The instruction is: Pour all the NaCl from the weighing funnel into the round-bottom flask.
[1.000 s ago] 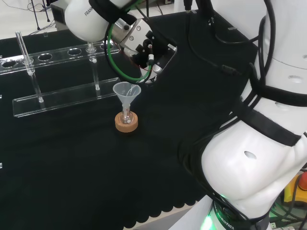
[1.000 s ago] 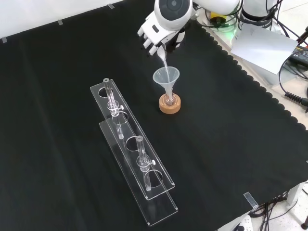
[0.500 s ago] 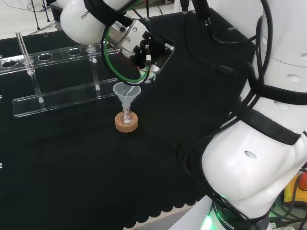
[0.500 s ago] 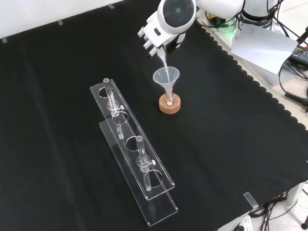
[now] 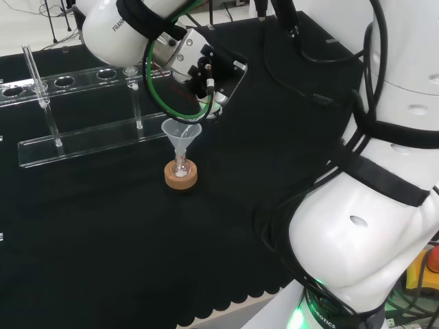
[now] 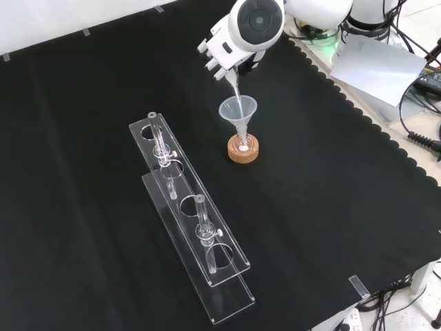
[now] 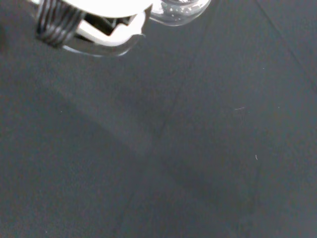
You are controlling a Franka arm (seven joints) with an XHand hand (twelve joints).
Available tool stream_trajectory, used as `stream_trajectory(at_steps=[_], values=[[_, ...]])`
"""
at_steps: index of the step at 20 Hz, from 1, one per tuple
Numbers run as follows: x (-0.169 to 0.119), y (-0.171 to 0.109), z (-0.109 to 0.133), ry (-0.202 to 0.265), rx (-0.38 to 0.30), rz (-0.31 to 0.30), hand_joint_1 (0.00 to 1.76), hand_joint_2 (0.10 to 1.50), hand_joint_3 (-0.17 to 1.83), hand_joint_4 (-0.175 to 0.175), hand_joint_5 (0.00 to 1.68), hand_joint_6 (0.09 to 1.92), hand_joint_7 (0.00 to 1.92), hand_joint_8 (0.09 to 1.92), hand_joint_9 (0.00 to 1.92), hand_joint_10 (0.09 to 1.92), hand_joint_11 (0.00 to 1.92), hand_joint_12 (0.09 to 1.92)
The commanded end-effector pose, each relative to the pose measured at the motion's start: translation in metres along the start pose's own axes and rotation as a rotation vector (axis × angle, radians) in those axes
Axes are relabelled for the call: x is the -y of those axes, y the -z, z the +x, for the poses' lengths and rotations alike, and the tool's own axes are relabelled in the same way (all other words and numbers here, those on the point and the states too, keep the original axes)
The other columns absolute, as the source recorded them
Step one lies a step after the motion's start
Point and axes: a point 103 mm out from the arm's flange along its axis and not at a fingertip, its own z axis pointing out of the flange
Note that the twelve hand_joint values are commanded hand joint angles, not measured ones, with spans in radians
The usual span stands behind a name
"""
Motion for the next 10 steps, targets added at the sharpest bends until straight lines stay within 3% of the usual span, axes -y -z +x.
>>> stream_trajectory(at_steps=[1,10], values=[[-0.0008,0.0005,0.0013,0.000,0.013,0.008,1.12,0.64,0.72,0.175,1.23,0.78,0.94,0.53,1.28,0.15,1.03,0.93],[-0.0024,-0.0012,-0.0004,0.000,0.024,0.000,1.12,0.64,0.72,0.175,1.23,0.78,0.93,0.53,1.28,0.15,1.03,0.93]])
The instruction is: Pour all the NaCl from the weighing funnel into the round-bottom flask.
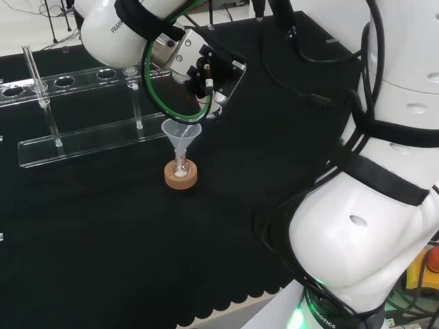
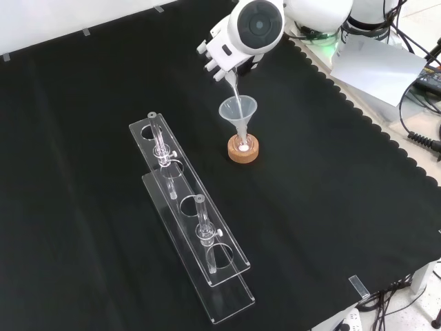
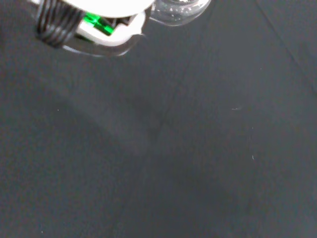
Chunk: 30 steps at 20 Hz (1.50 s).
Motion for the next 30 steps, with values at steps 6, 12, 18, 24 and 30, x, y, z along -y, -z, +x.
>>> stream_trajectory(at_steps=[6,12,18,24,30], values=[[0.000,0.000,0.002,-0.005,0.039,0.010,1.12,0.64,0.72,0.175,1.23,0.78,0.93,0.53,1.28,0.14,1.03,0.93],[0.000,0.006,0.005,-0.009,0.055,0.017,1.12,0.64,0.72,0.175,1.23,0.78,0.93,0.53,1.28,0.14,1.03,0.93],[0.001,0.008,0.005,-0.016,0.077,0.026,1.12,0.64,0.72,0.175,1.23,0.78,0.93,0.53,1.28,0.14,1.02,0.93],[0.000,0.008,0.006,-0.020,0.096,0.040,1.12,0.64,0.72,0.175,1.23,0.78,0.93,0.53,1.28,0.14,1.02,0.93],[0.003,0.018,0.011,-0.031,0.121,0.045,1.12,0.64,0.72,0.175,1.23,0.78,0.92,0.53,1.28,0.14,1.02,0.93]])
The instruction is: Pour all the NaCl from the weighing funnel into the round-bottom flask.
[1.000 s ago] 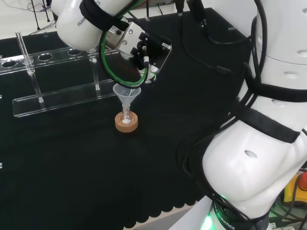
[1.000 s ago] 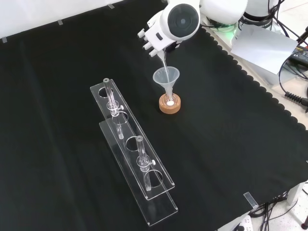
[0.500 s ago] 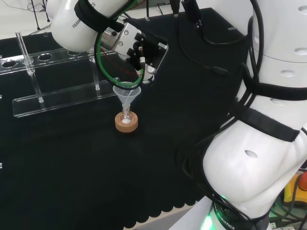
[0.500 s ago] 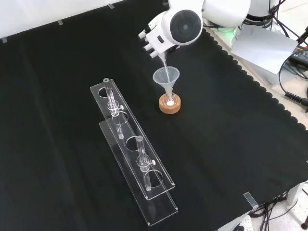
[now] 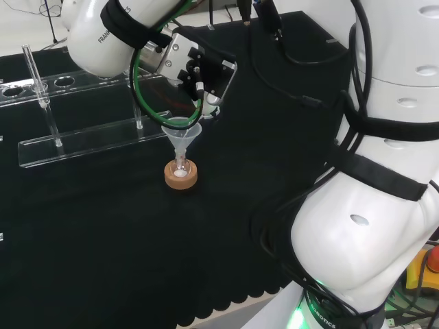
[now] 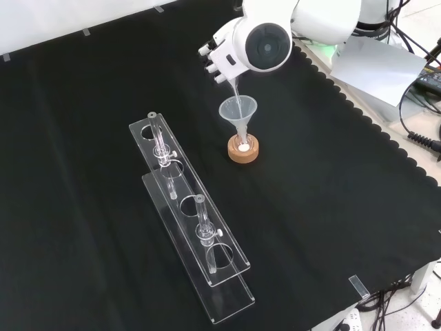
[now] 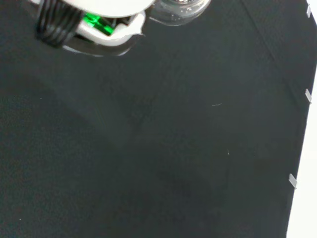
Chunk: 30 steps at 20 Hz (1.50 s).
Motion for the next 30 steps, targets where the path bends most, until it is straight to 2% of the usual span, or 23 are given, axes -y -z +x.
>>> stream_trajectory(at_steps=[1,11,25,30], values=[[0.002,0.007,0.003,-0.006,0.017,-0.002,1.12,0.64,0.72,0.175,1.23,0.78,0.92,0.53,1.28,0.14,1.02,0.93],[0.002,0.013,0.005,-0.014,0.065,0.003,1.12,0.64,0.72,0.175,1.23,0.77,0.92,0.54,1.28,0.13,1.02,0.93],[0.003,0.016,0.006,-0.023,0.097,0.006,1.12,0.64,0.72,0.175,1.23,0.77,0.92,0.54,1.29,0.13,1.02,0.93],[0.004,0.018,0.007,-0.028,0.131,0.006,1.12,0.64,0.72,0.175,1.24,0.77,0.92,0.54,1.29,0.13,1.02,0.93]])
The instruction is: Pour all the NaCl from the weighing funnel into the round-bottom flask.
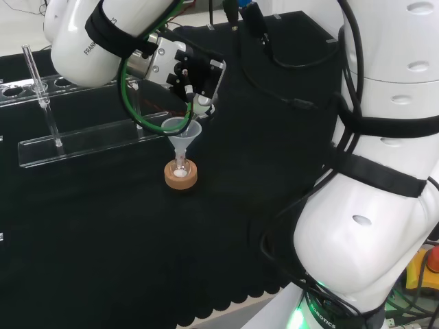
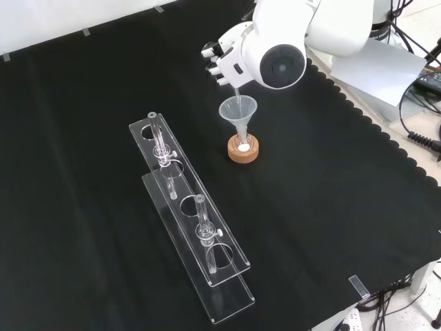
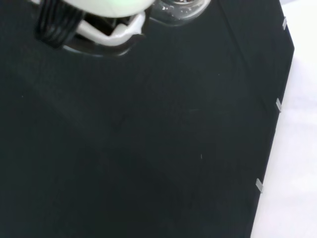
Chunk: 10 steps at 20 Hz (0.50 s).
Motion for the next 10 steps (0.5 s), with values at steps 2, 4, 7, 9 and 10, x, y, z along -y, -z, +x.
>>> stream_trajectory(at_steps=[2,4,7,9,10], values=[[0.0014,0.0043,0.0019,-0.008,0.044,0.002,1.12,0.64,0.72,0.175,1.24,0.77,0.92,0.54,1.29,0.13,1.02,0.93],[0.0013,0.0057,0.0031,-0.006,0.057,0.001,1.12,0.64,0.72,0.175,1.24,0.77,0.92,0.54,1.29,0.13,1.02,0.93],[0.0008,0.0069,0.0043,-0.004,0.068,0.000,1.12,0.64,0.72,0.175,1.24,0.77,0.92,0.54,1.29,0.12,1.02,0.93],[0.0012,0.0085,0.0040,-0.008,0.074,-0.004,1.12,0.64,0.72,0.175,1.24,0.77,0.92,0.54,1.29,0.12,1.02,0.93],[0.0013,0.0099,0.0042,-0.009,0.076,-0.004,1.12,0.64,0.72,0.175,1.24,0.77,0.92,0.54,1.29,0.12,1.02,0.93]])
